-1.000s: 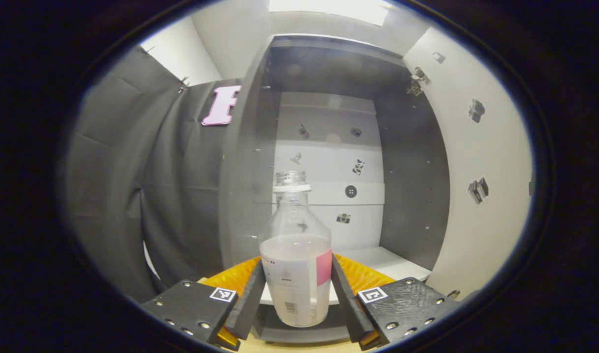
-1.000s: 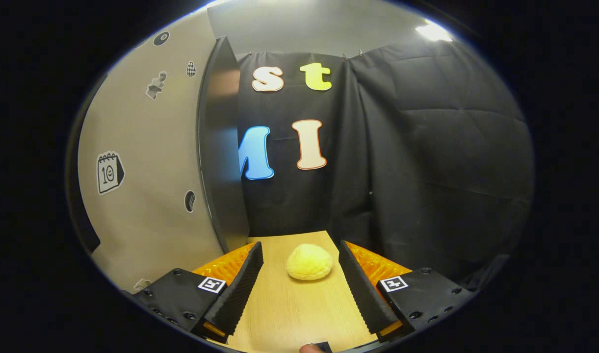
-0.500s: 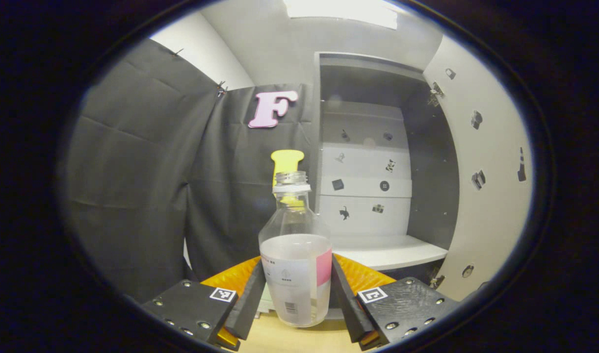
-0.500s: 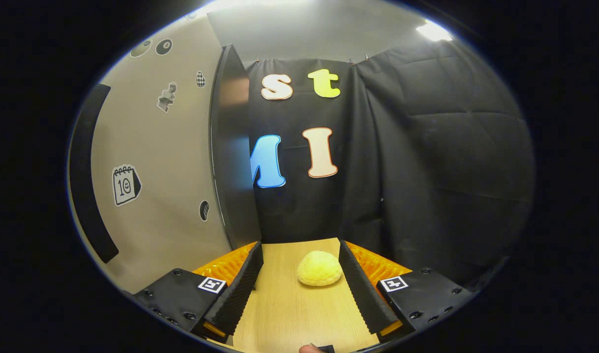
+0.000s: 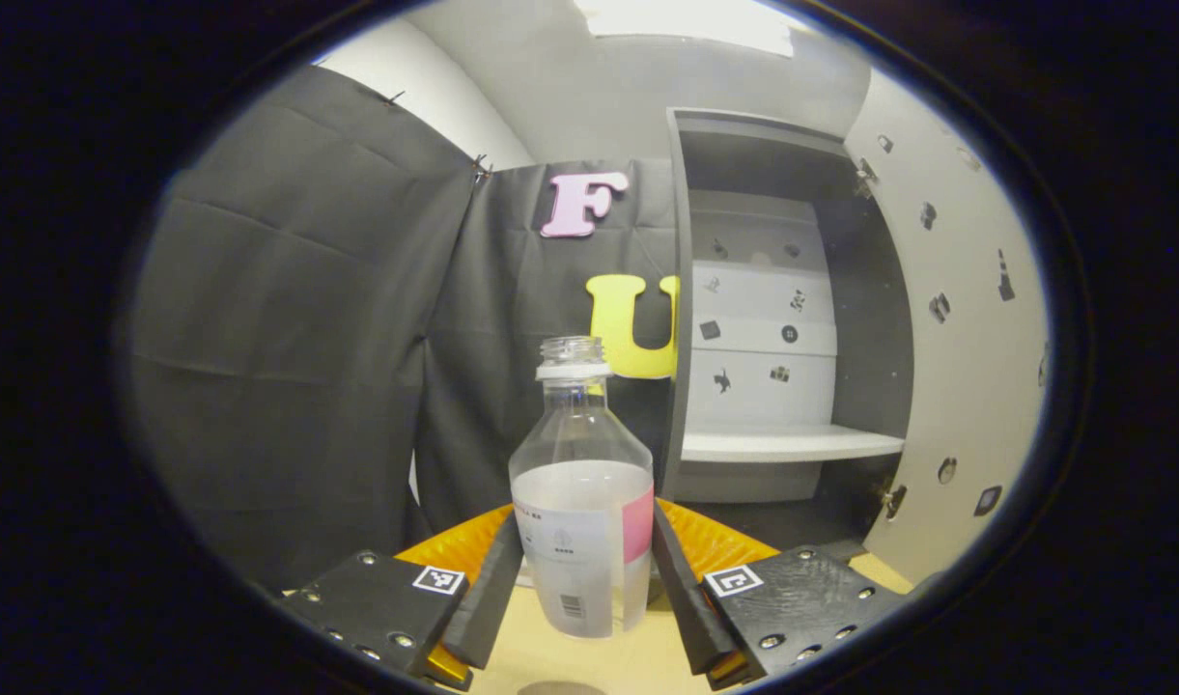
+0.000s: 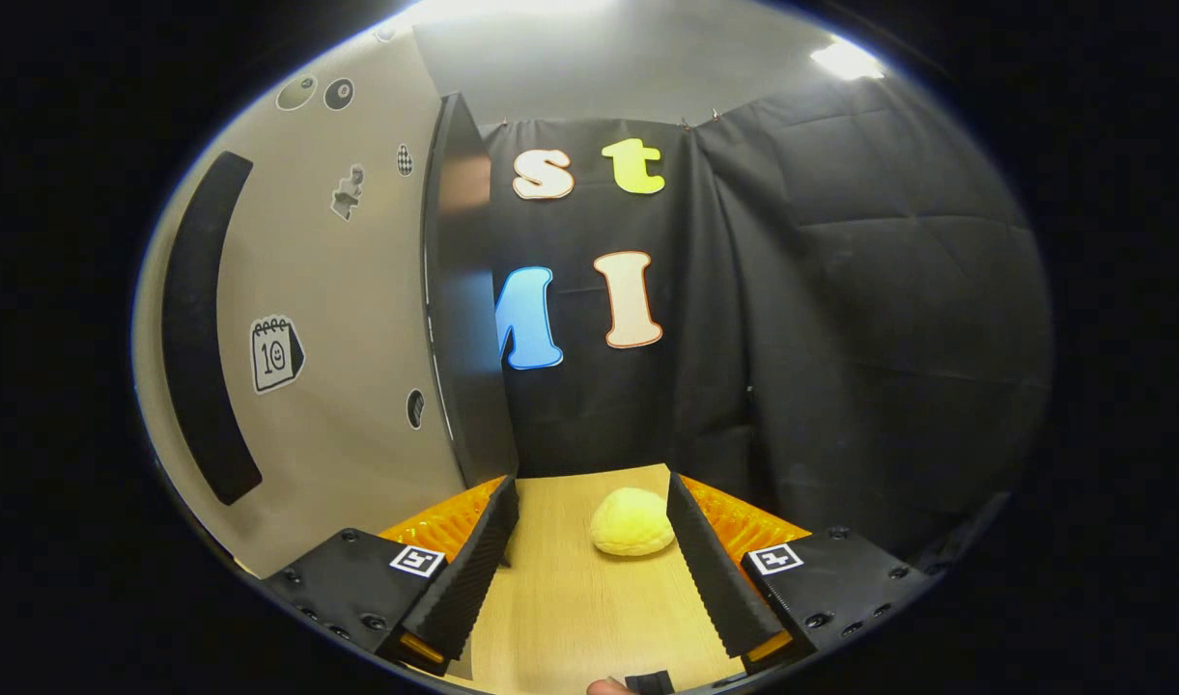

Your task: Open the cabinet door with the right hand, grasp the bottle in the cabinet with the left hand and place it on the coaster, then close the cabinet door with the right hand.

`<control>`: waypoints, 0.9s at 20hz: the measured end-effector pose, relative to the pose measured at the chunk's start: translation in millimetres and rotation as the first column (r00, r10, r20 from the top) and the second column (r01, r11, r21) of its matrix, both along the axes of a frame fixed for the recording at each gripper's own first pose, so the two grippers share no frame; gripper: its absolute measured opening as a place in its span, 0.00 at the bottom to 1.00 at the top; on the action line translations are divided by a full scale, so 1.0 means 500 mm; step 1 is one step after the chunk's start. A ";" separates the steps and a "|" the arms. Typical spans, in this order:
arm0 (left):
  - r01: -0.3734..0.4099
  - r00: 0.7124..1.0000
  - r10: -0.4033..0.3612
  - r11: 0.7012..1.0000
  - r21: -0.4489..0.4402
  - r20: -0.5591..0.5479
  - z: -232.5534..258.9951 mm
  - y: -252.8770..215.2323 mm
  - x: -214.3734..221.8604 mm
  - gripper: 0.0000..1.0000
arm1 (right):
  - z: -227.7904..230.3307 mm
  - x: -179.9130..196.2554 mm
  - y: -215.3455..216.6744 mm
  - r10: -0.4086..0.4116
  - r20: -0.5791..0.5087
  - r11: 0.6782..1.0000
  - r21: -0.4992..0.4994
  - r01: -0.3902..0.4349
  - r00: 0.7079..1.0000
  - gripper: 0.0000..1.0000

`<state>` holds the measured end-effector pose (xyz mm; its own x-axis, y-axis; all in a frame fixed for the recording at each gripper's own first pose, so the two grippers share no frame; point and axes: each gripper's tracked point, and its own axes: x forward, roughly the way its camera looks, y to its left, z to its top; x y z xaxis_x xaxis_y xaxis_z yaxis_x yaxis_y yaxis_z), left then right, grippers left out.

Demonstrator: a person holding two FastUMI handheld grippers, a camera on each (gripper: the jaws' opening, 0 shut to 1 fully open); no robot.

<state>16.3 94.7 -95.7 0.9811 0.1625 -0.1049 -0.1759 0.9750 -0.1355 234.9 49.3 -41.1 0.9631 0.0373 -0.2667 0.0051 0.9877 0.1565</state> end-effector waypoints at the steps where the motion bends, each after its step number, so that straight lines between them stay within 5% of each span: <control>1: 0.001 1.000 -0.001 1.000 -0.013 -0.006 -0.020 0.000 -0.012 0.72 | -0.002 -0.003 0.002 -0.001 -0.004 1.000 0.002 0.001 1.000 0.93; 6: -0.015 0.999 0.011 0.996 -0.091 -0.049 -0.126 0.010 -0.048 0.72 | 0.007 -0.015 -0.014 -0.029 0.016 0.999 -0.026 0.029 0.999 0.98; 15: -0.020 0.988 0.005 0.995 -0.094 -0.155 -0.317 -0.008 -0.104 0.72 | -0.037 -0.020 -0.016 -0.044 -0.027 0.999 -0.009 0.044 0.999 0.93; 18: -0.013 0.981 0.000 0.998 -0.067 -0.192 -0.362 -0.029 -0.111 0.72 | -0.054 -0.019 -0.012 -0.033 -0.046 0.999 -0.019 0.032 0.998 0.98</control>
<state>-39.2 80.1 -276.5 0.9406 0.1548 -0.3021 -0.2112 0.9636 -0.1639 225.4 43.5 -67.9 0.9502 0.0007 -0.3117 0.0443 0.9896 0.1372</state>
